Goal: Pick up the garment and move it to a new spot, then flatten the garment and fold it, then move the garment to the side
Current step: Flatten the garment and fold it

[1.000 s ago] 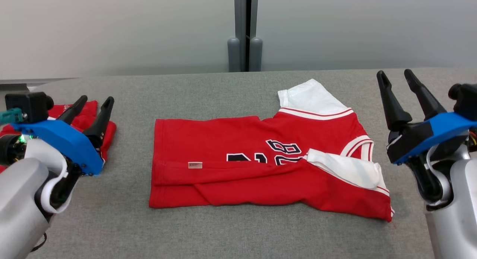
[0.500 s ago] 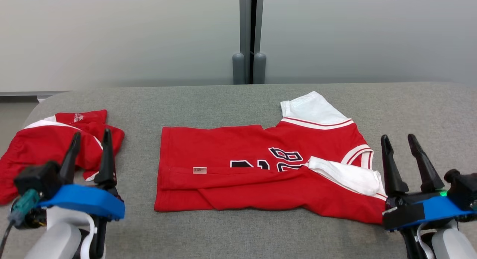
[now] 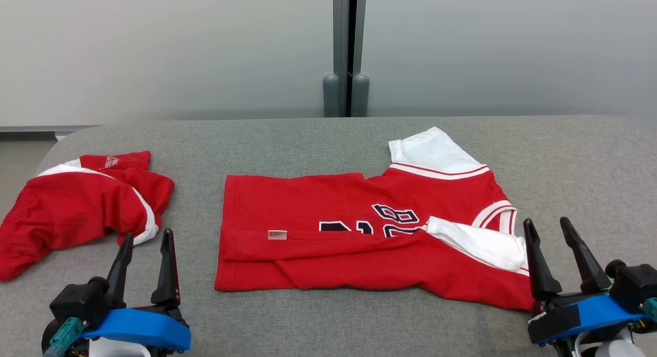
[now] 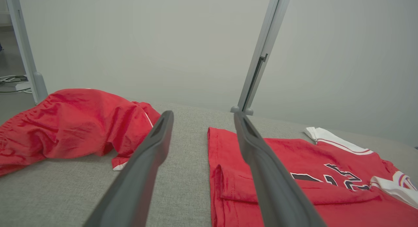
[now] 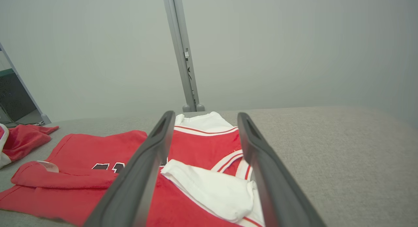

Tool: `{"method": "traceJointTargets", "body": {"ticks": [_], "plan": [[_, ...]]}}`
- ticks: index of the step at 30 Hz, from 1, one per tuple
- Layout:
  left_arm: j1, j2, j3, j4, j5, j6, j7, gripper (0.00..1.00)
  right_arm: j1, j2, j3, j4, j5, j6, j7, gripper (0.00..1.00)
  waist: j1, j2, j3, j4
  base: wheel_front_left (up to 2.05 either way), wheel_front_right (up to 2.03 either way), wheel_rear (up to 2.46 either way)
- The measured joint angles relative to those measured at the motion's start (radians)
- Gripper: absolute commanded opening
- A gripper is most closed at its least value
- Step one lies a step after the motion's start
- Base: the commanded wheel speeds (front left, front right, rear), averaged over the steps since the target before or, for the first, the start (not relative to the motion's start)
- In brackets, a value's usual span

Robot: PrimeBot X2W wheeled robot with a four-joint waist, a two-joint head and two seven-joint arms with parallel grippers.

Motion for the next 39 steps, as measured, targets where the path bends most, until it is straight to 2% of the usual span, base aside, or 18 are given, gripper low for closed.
{"method": "traceJointTargets", "body": {"ticks": [8,13,18,23,28,33,39], "plan": [[-0.012,-0.029,0.038,0.03,0.051,-0.048,0.0,1.0,-0.021,-0.018,0.015,-0.006,-0.017,0.0,-0.001,1.0,0.0,0.0,0.016,-0.004,0.0,0.0,0.0],[-0.026,-0.031,0.029,0.082,0.049,-0.089,0.004,1.0,-0.025,-0.032,0.029,0.059,-0.022,0.0,0.018,1.0,0.0001,0.0001,0.034,0.002,0.0,0.0,0.0],[-0.04,-0.031,-0.017,0.119,0.041,-0.117,0.077,1.0,-0.035,-0.043,0.052,0.149,0.005,0.0,0.142,1.0,0.0,0.0001,0.041,0.004,0.0,0.0,0.0],[-0.043,-0.031,-0.066,0.137,0.002,-0.141,0.225,1.0,-0.042,-0.05,0.06,0.218,0.026,0.0,0.265,1.0,0.0,0.0001,0.045,0.002,0.0,0.0,0.0],[-0.048,-0.028,-0.101,0.154,-0.018,-0.144,0.35,1.0,-0.045,-0.042,0.041,0.267,0.032,0.0,0.372,1.0,0.0001,0.0001,0.048,-0.001,0.0,0.0,0.0],[-0.071,-0.031,-0.127,0.175,-0.032,-0.144,0.432,1.0,-0.051,-0.023,0.002,0.285,0.015,0.0,0.419,1.0,0.0,0.0002,0.054,-0.01,0.0,0.0,0.0],[-0.121,-0.032,-0.132,0.255,-0.031,-0.147,0.438,1.0,-0.074,0.001,-0.007,0.286,-0.01,0.0,0.442,1.0,0.0,0.0001,0.068,-0.03,0.0,0.0,0.0]]}}
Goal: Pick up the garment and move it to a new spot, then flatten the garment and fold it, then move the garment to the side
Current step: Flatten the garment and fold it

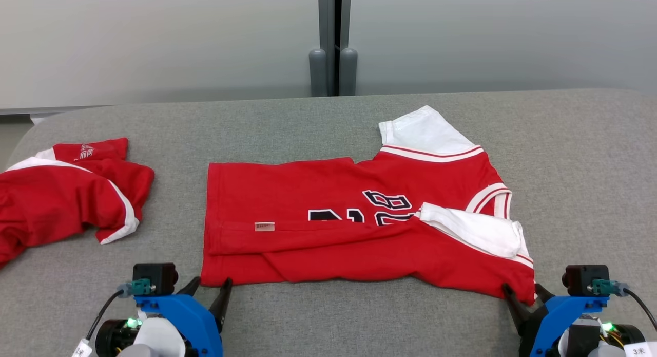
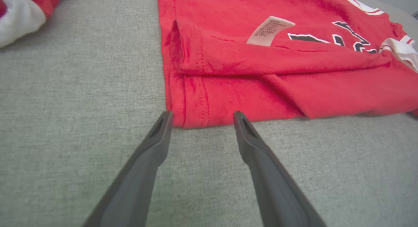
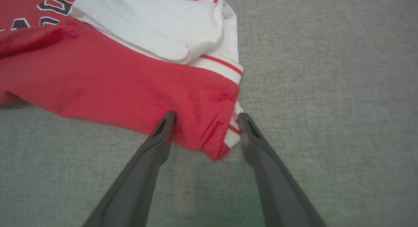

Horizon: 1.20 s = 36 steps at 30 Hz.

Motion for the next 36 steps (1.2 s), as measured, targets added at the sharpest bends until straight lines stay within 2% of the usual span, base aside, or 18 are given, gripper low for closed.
{"method": "traceJointTargets", "body": {"ticks": [10,11,12,13,14,15,18,24,31,36], "plan": [[-0.116,-0.012,-0.025,0.166,-0.016,-0.021,0.058,1.0,-0.042,0.012,0.033,0.021,-0.006,0.0,0.029,1.0,-0.0001,-0.0001,0.021,-0.01,0.0,0.0,0.0],[-0.125,-0.013,-0.027,0.175,-0.017,-0.023,0.057,1.0,-0.047,0.012,0.04,0.022,-0.002,-0.001,0.029,0.75,-0.0001,-0.0001,0.023,-0.011,0.0,0.0,0.0],[-0.134,-0.015,-0.028,0.183,-0.019,-0.024,0.054,0.85,-0.051,0.012,0.048,0.023,0.0,-0.001,0.029,0.48,0.0,0.0,0.024,-0.011,0.0,0.0,0.0],[-0.141,-0.016,-0.029,0.189,-0.022,-0.026,0.053,0.73,-0.054,0.012,0.054,0.023,0.006,-0.001,0.025,0.16,0.0,0.0,0.023,-0.012,0.0,0.0,0.0],[-0.144,-0.015,-0.032,0.193,-0.026,-0.028,0.051,0.43,-0.056,0.012,0.057,0.024,0.01,-0.001,0.017,0.0,0.0,0.0,0.022,-0.012,0.0,0.0,0.0],[-0.144,-0.013,-0.034,0.193,-0.027,-0.032,0.049,0.01,-0.058,0.012,0.061,0.027,0.014,-0.001,0.016,0.0,0.0,0.0,0.02,-0.011,0.0,0.0,0.0],[-0.144,-0.004,-0.05,0.177,-0.042,-0.038,0.047,0.0,-0.058,0.008,0.072,0.022,0.018,0.0,0.007,0.0,0.0,0.0,0.012,-0.009,0.0,0.0,0.0],[-0.097,0.055,-0.067,0.072,-0.089,-0.043,0.07,0.0,-0.036,-0.04,0.095,-0.061,0.046,0.0,0.045,0.0,0.0,0.0,-0.014,0.005,0.0,0.0,0.0],[0.019,0.15,-0.082,-0.103,-0.14,-0.046,0.144,0.0,0.089,-0.128,0.097,-0.239,0.106,0.0,0.214,0.0,-0.0001,0.0,-0.042,0.014,0.0,0.0,0.0],[0.114,0.206,-0.078,-0.212,-0.177,-0.023,0.212,0.0,0.199,-0.136,0.044,-0.358,0.113,0.0,0.328,0.0,-0.0001,0.0,-0.052,0.012,0.0,0.0,0.0]]}}
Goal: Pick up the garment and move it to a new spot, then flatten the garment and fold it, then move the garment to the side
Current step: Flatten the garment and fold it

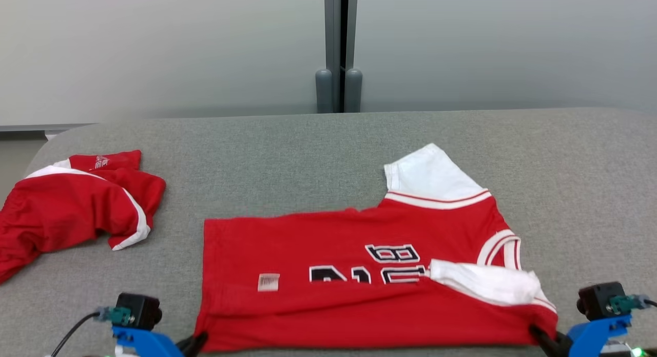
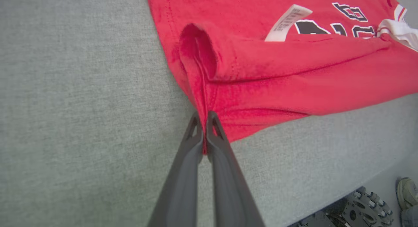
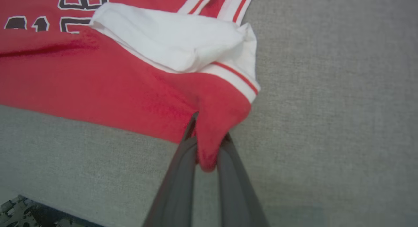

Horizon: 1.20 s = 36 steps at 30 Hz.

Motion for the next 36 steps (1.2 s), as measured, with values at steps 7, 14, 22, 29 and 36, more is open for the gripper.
{"method": "traceJointTargets", "body": {"ticks": [7,14,22,29,36], "plan": [[0.102,0.059,0.011,-0.115,-0.049,0.054,0.085,0.0,0.103,0.047,-0.077,-0.103,0.008,0.0,0.123,0.0,-0.0001,0.0,-0.001,-0.002,0.0,0.0,0.0],[0.128,0.055,0.008,-0.146,-0.08,0.081,0.125,1.0,0.12,0.075,-0.101,-0.119,-0.007,0.0,0.143,1.0,0.0,0.0,-0.001,-0.001,0.0,0.0,0.0],[0.109,0.08,0.054,-0.208,-0.052,0.09,0.057,1.0,0.093,0.079,-0.153,-0.174,-0.055,0.0,0.05,1.0,0.0,0.0,-0.009,0.001,0.0,0.0,0.0],[0.0,0.085,0.091,-0.192,-0.032,0.062,-0.004,1.0,-0.08,0.105,-0.125,-0.167,-0.106,0.0,-0.112,1.0,0.0,0.0,0.021,-0.006,0.0,0.0,0.0],[-0.16,0.041,0.052,-0.041,0.015,0.016,-0.044,1.0,-0.341,0.092,-0.026,0.06,-0.097,0.0,-0.242,1.0,0.0001,0.0,0.1,-0.014,0.0,0.0,0.0]]}}
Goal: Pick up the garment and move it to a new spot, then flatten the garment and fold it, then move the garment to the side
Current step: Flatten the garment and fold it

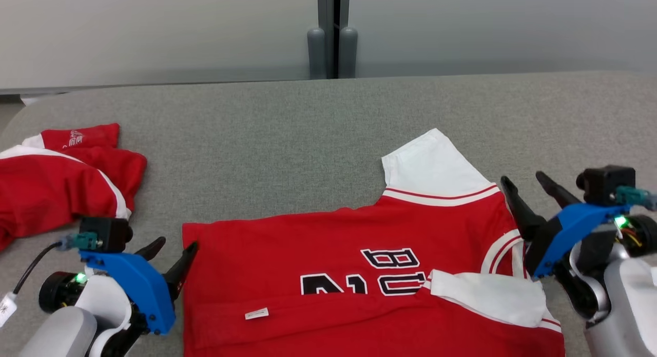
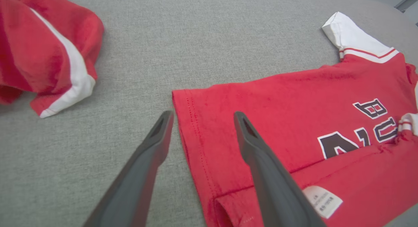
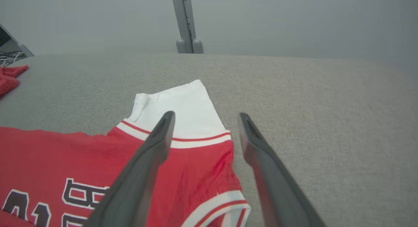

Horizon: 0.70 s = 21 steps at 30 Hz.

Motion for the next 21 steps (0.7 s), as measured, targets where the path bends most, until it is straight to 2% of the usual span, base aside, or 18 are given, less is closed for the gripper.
{"method": "traceJointTargets", "body": {"ticks": [4,10,17,21], "plan": [[-0.102,-0.022,-0.05,0.078,0.019,-0.025,0.003,1.0,-0.149,-0.027,0.078,0.123,0.029,0.0,-0.05,1.0,0.0003,0.0002,0.062,0.004,0.0,0.0,0.0],[-0.213,-0.039,-0.103,0.148,0.014,-0.034,-0.007,1.0,-0.347,-0.061,0.187,0.293,0.063,0.0,-0.078,1.0,0.0003,0.0002,0.146,0.034,0.0,0.0,0.0],[-0.286,-0.04,-0.21,0.153,-0.033,-0.039,-0.022,1.0,-0.531,-0.089,0.283,0.502,0.088,0.0,-0.028,1.0,0.0002,0.0002,0.207,0.094,0.0,0.0,0.0],[-0.316,-0.039,-0.263,0.139,-0.076,-0.039,-0.04,1.0,-0.614,-0.099,0.3,0.601,0.097,0.0,-0.01,1.0,0.0001,0.0002,0.229,0.122,0.0,0.0,0.0]]}}
